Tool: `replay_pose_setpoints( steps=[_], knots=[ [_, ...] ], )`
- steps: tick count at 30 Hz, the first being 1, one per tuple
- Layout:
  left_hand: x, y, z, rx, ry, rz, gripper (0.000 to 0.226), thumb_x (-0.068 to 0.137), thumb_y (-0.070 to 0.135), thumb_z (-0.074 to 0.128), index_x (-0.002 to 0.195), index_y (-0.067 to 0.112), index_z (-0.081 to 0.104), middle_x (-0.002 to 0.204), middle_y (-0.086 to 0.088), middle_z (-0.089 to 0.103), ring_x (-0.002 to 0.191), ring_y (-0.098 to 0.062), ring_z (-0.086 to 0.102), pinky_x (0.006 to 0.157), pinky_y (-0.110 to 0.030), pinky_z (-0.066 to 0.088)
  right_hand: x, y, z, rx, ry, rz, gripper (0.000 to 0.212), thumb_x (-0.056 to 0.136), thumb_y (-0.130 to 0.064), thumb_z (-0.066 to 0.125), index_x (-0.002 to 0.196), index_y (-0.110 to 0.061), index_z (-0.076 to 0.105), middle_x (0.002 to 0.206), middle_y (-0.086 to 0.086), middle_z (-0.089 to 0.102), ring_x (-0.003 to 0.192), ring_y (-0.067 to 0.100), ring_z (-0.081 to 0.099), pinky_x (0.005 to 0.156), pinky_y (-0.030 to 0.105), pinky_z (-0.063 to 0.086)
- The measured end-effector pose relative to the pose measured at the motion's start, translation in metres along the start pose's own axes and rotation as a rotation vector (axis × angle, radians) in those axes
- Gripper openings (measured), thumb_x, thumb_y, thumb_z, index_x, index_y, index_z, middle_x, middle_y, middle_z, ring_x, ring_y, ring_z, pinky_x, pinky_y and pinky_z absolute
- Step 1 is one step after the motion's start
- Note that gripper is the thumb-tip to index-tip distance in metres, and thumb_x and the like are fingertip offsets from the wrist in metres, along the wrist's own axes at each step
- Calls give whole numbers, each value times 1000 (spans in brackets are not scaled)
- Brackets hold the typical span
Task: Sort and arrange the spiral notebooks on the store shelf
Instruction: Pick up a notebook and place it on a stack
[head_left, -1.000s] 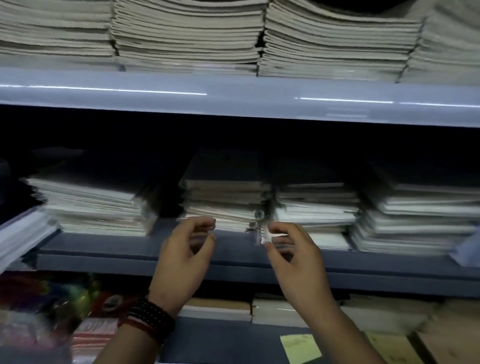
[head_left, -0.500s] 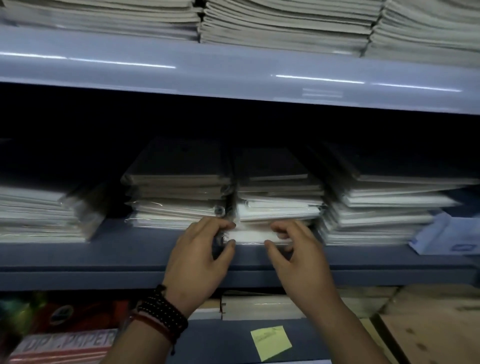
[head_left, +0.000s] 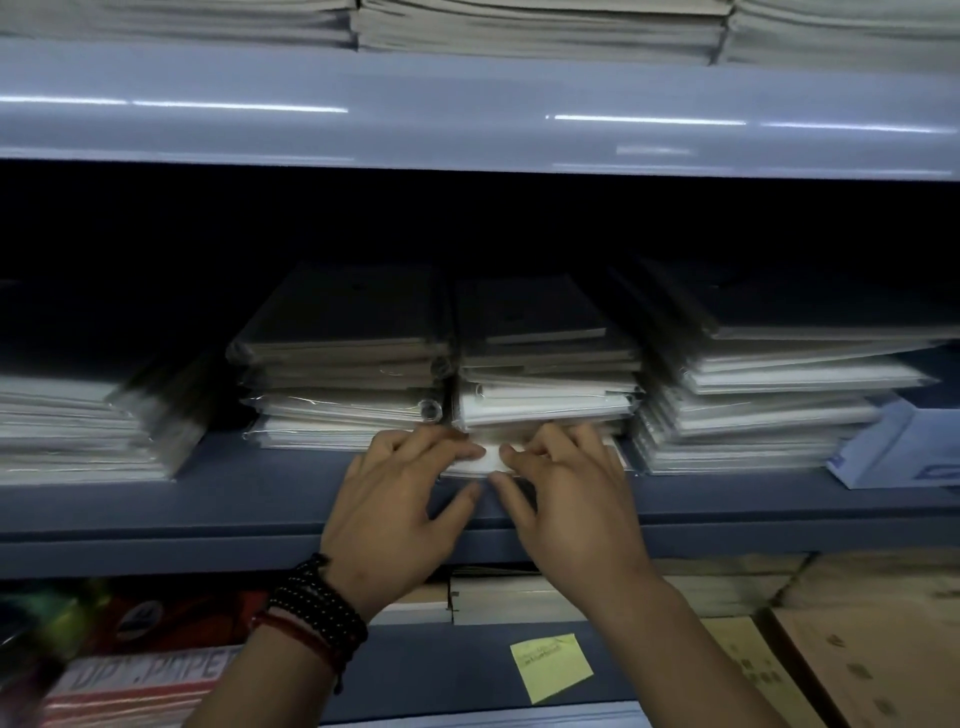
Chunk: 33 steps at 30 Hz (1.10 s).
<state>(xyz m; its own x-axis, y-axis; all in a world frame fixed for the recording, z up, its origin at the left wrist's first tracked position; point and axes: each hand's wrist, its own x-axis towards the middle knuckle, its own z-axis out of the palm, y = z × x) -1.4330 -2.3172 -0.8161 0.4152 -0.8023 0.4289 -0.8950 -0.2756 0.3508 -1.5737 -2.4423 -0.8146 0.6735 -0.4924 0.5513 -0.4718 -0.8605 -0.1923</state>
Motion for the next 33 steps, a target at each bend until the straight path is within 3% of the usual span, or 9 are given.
replay_pose_setpoints(
  steps=[2,5,8,12,17,20,23,27,33],
  knots=[
    [1,3,-1,57,-51,-16,49,90,68,32,133,54,48,135,35,42,121,-5,37,99,-30,33,-3,-2,-3,-18,-14,-3,40,96,-50,45,114,-29,73,96,-12,56,96,17,46,79,38,45],
    [6,7,-3,45,-113,-72,51,91,62,22,136,56,45,134,34,37,122,-5,33,97,-31,28,-7,-5,-6,-38,-32,-8,41,98,-51,42,116,-29,71,98,-13,57,96,17,44,79,37,42],
    [16,9,-3,-52,-161,-133,46,96,51,20,131,59,49,124,33,37,116,-5,32,94,-31,24,-11,-6,-8,-56,-33,-2,43,99,-50,40,116,-26,71,98,-12,58,92,18,43,76,38,42],
    [21,9,-6,-117,-199,-168,40,104,35,31,130,55,55,129,29,37,123,-5,28,95,-29,19,-26,-9,-18,-80,-42,-15,42,98,-51,42,108,-24,73,90,-12,56,87,18,43,72,38,41],
    [18,8,-8,-140,-212,-176,49,92,48,23,128,56,55,133,27,37,125,-7,29,95,-30,18,-49,-16,-39,-90,-43,-77,42,94,-56,46,104,-24,72,91,-10,54,88,19,46,73,39,40],
    [19,9,-10,-190,-227,-191,52,89,50,21,126,57,56,136,29,37,126,-5,29,98,-30,18,-54,-15,-38,-109,-94,-85,53,88,-64,50,118,-23,65,113,-3,56,108,23,52,95,44,39],
    [21,10,-11,-168,-233,-187,42,99,45,25,126,58,55,132,29,37,123,-5,29,98,-30,18,-47,-8,-21,-198,-165,-102,76,79,-59,68,142,-21,50,150,9,47,140,31,43,115,51,20],
    [21,11,-12,-164,-231,-200,40,106,36,29,126,57,56,133,28,37,121,-6,29,97,-31,18,-38,-5,-16,-162,-202,-64,80,62,-52,88,133,-25,63,137,6,62,127,26,59,110,45,44],
    [19,11,-11,-186,-224,-199,42,107,38,27,121,58,61,133,26,37,124,-7,29,101,-33,17,-49,0,-34,-80,-114,-123,61,61,-34,94,118,-30,73,122,-3,72,110,17,70,94,35,54]
  ],
)
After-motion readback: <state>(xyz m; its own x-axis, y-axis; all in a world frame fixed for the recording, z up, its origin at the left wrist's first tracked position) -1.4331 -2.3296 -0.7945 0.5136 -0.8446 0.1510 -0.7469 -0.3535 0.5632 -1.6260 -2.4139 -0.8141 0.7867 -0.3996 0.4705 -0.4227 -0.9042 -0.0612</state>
